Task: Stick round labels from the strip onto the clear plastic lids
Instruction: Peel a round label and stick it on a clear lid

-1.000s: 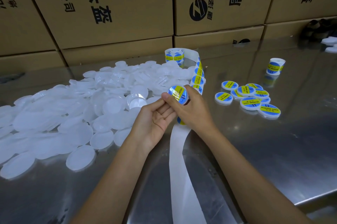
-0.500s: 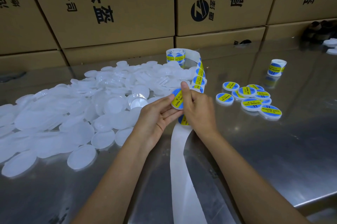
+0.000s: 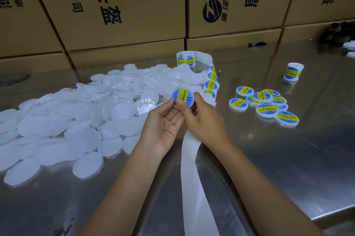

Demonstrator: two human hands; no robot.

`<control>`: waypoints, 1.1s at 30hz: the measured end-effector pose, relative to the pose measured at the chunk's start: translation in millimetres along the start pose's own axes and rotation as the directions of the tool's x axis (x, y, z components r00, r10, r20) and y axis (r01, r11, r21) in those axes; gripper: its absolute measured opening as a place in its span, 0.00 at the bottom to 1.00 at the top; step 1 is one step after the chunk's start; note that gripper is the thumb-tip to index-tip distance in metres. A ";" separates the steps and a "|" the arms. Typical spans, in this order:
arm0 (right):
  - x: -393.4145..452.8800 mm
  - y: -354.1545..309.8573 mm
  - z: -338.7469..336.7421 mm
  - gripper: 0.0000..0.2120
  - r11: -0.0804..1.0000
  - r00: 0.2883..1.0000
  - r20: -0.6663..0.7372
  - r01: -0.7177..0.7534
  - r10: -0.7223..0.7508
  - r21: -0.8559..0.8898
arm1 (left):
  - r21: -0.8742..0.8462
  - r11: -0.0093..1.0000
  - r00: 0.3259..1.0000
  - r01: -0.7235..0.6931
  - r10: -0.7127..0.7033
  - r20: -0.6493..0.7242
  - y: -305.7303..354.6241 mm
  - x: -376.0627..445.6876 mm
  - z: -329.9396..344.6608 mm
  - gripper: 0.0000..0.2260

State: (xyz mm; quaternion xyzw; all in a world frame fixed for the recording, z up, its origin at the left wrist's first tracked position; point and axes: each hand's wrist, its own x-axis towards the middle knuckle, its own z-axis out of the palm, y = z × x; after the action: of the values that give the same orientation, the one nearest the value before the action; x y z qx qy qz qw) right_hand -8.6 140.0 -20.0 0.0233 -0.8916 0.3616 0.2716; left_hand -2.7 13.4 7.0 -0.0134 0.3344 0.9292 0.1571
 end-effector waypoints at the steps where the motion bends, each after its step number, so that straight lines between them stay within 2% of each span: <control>1: -0.3 0.2 -0.2 0.22 1.000 1.000 -0.016 0.008 -0.008 -0.012 | 0.017 1.000 1.000 0.004 -0.004 0.002 0.0 0.0 0.4 0.11; 5: 5.5 2.4 -3.8 0.19 0.998 0.995 -0.092 -0.045 0.042 -0.033 | 0.092 0.996 1.000 0.017 -0.019 0.022 -1.7 -0.4 3.9 0.08; 8: 8.3 9.0 -8.4 0.20 1.000 0.995 -0.101 -0.013 0.014 0.008 | 0.277 0.960 1.000 -0.030 0.030 0.004 -2.9 -1.2 4.7 0.11; 10: 6.9 9.7 -10.2 0.18 0.998 0.999 -0.037 0.039 -0.037 0.052 | 0.419 0.905 0.995 -0.074 0.094 -0.027 -2.2 -0.6 3.7 0.13; 12: 5.3 6.0 -10.2 0.18 0.989 0.998 0.038 0.045 -0.051 0.143 | 0.486 0.868 0.990 -0.096 0.133 -0.043 -0.3 -0.3 2.0 0.15; 16: 3.9 -2.5 -7.4 0.22 0.905 0.988 0.132 -0.127 0.079 0.405 | 0.445 0.887 0.986 -0.127 0.161 -0.040 1.7 -0.5 0.8 0.14; 17: 3.1 -3.2 -6.2 0.24 0.899 0.982 0.164 -0.159 0.099 0.407 | 0.426 0.894 0.984 -0.137 0.172 -0.044 1.7 -0.1 0.4 0.14; 19: 0.3 -4.1 -3.4 0.26 0.940 0.973 0.209 -0.156 0.094 0.303 | 0.398 0.905 0.979 -0.152 0.193 -0.065 2.1 0.9 -0.7 0.14; 23: 0.5 -1.8 -4.3 0.26 0.984 0.993 0.116 -0.051 0.031 0.172 | 0.332 0.934 0.986 -0.133 0.160 -0.055 1.9 1.9 -2.2 0.15; 26: 0.4 0.8 -6.4 0.25 0.993 1.000 0.025 -0.014 0.011 0.120 | 0.397 0.910 0.988 -0.118 0.147 -0.043 2.2 3.6 -4.5 0.16; 30: -0.4 -0.1 -3.3 0.24 0.991 1.000 0.010 -0.012 0.010 0.136 | 0.523 0.844 0.986 -0.118 0.163 -0.041 3.2 4.8 -4.3 0.13; 33: 2.3 0.7 -3.6 0.23 0.988 0.999 -0.016 -0.042 0.045 0.148 | 0.606 0.782 0.984 -0.149 0.179 0.011 1.3 2.8 -3.9 0.10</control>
State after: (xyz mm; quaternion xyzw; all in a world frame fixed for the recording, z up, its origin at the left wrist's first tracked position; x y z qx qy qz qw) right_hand -9.1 143.3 -17.2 0.0204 -0.8599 0.4328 0.2699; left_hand -6.1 10.8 4.4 0.0444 0.6167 0.7834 0.0638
